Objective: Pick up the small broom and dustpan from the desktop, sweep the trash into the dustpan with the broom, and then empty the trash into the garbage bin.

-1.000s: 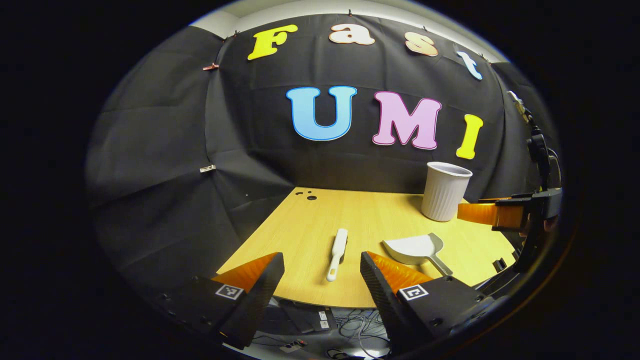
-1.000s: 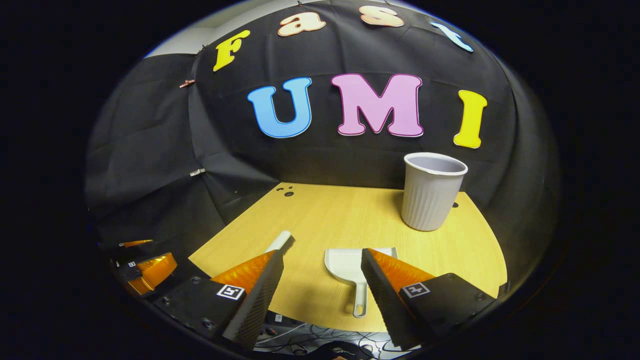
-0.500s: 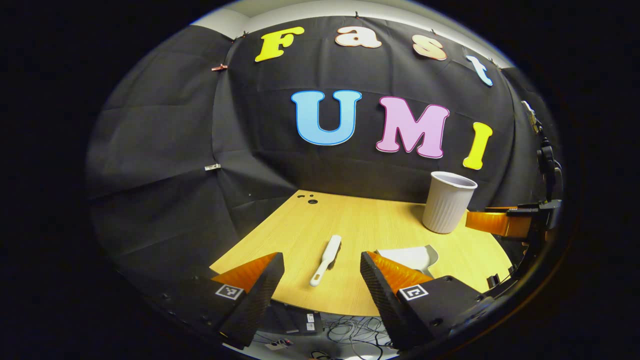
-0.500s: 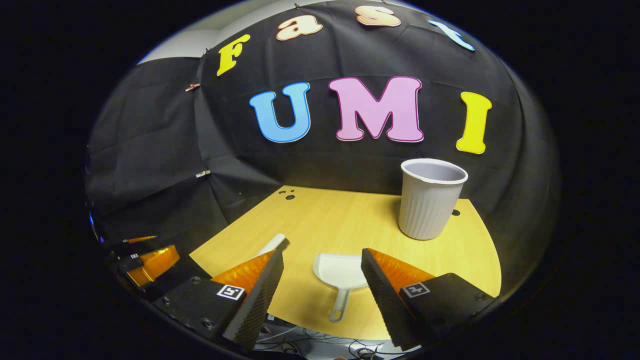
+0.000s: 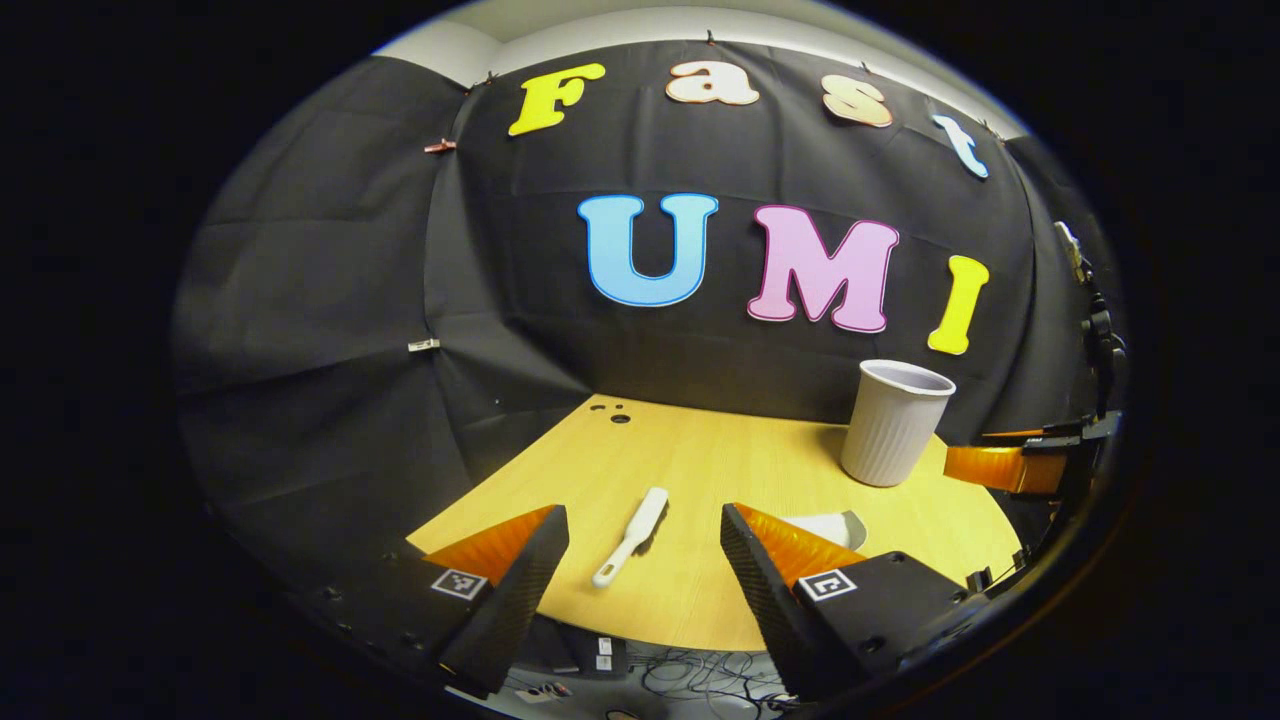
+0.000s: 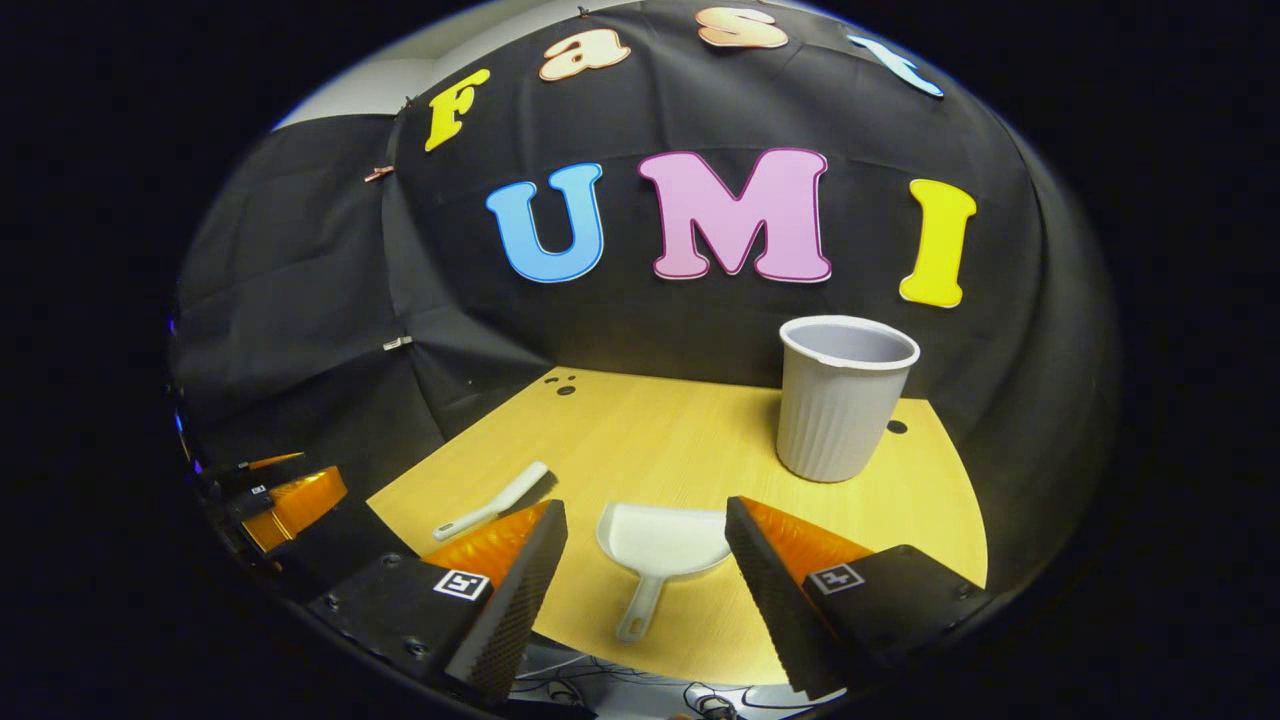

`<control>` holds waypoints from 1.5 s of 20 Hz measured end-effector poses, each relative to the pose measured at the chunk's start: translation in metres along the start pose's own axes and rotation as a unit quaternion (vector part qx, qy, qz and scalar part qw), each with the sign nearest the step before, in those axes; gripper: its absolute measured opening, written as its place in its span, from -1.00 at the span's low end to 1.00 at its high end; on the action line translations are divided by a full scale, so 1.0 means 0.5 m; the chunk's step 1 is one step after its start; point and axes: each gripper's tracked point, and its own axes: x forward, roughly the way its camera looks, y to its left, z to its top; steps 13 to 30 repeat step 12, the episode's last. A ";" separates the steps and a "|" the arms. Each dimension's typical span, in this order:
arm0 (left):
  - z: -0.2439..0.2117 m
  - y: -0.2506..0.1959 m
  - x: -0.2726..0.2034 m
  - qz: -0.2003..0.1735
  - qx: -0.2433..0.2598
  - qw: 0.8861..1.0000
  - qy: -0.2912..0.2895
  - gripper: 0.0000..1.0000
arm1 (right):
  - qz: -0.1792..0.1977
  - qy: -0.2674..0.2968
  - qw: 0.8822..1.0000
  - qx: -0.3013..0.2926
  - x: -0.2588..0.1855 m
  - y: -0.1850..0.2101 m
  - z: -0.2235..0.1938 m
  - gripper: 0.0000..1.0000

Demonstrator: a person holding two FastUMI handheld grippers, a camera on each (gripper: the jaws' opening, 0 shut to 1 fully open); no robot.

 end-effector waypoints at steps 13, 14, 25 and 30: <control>-0.013 0.106 0.000 -0.018 -0.009 1.000 0.014 0.94 | -0.021 -0.015 1.000 -0.016 0.012 0.120 0.001 0.98; -0.013 0.106 0.000 -0.018 -0.009 1.000 0.014 0.94 | -0.021 -0.015 1.000 -0.016 0.012 0.120 0.001 0.98; -0.013 0.106 0.000 -0.018 -0.009 1.000 0.014 0.94 | -0.021 -0.015 1.000 -0.016 0.012 0.120 0.001 0.98; -0.013 0.106 0.000 -0.018 -0.009 1.000 0.014 0.94 | -0.021 -0.015 1.000 -0.016 0.012 0.120 0.001 0.98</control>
